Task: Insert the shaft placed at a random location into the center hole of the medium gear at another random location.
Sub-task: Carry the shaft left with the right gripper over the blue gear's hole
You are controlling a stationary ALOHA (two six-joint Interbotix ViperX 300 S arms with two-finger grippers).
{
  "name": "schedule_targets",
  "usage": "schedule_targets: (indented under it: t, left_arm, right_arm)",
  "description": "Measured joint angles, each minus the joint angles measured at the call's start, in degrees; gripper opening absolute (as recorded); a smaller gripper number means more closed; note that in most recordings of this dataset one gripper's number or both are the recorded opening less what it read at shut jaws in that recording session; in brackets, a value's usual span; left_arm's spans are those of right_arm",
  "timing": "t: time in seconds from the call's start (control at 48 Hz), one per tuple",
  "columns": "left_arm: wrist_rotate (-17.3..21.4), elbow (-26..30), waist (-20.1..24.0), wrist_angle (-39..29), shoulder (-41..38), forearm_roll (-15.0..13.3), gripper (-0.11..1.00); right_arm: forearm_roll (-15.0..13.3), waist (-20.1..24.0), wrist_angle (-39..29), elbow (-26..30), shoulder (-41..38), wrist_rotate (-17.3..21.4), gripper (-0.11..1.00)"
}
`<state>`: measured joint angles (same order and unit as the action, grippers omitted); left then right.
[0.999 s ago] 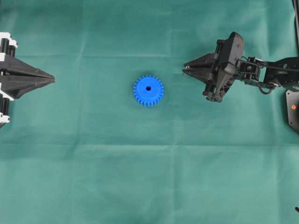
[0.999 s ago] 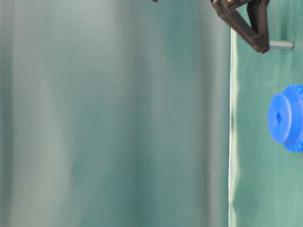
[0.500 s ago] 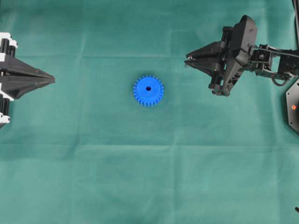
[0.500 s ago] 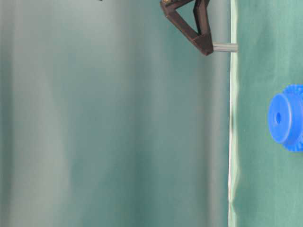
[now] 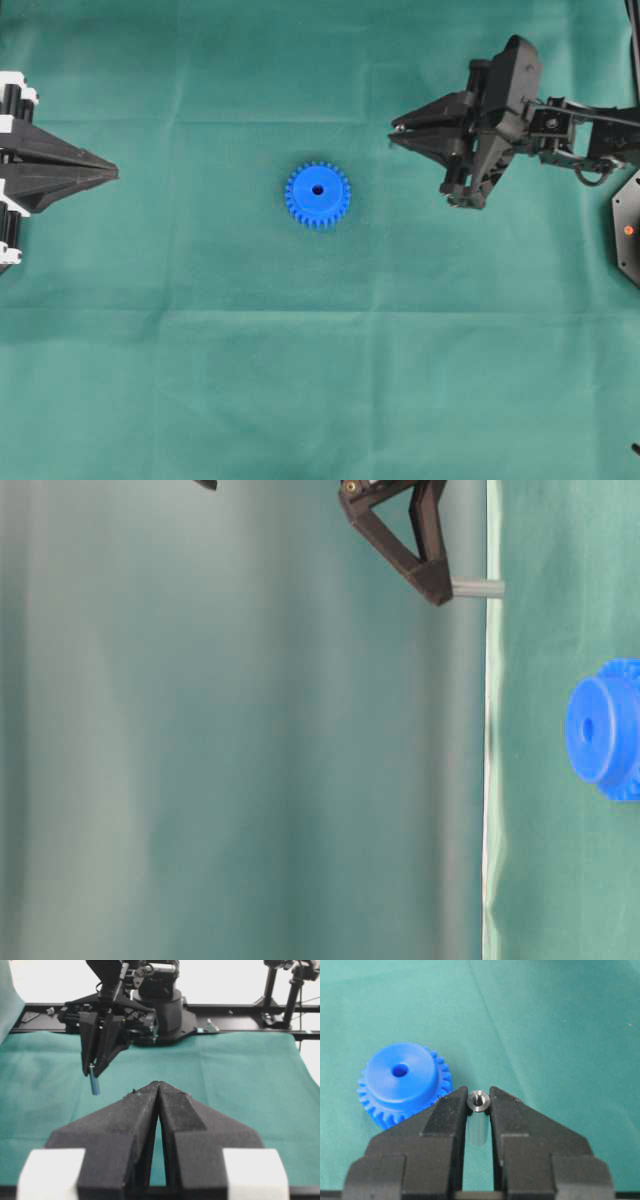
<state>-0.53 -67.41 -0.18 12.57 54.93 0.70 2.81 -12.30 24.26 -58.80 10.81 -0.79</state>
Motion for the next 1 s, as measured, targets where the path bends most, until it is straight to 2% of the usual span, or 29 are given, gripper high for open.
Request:
schedule_targets:
  t: [0.604,0.999]
  left_arm:
    - [0.0,0.0,0.0,0.0,0.09,0.0,0.0]
    - [0.0,0.0,0.0,-0.7,0.09,0.0,0.0]
  right_arm:
    - [0.09,6.59,-1.93,15.12,-12.04,0.0,0.13]
    - [0.53,7.03,-2.55,16.0,-12.92,0.0,0.13]
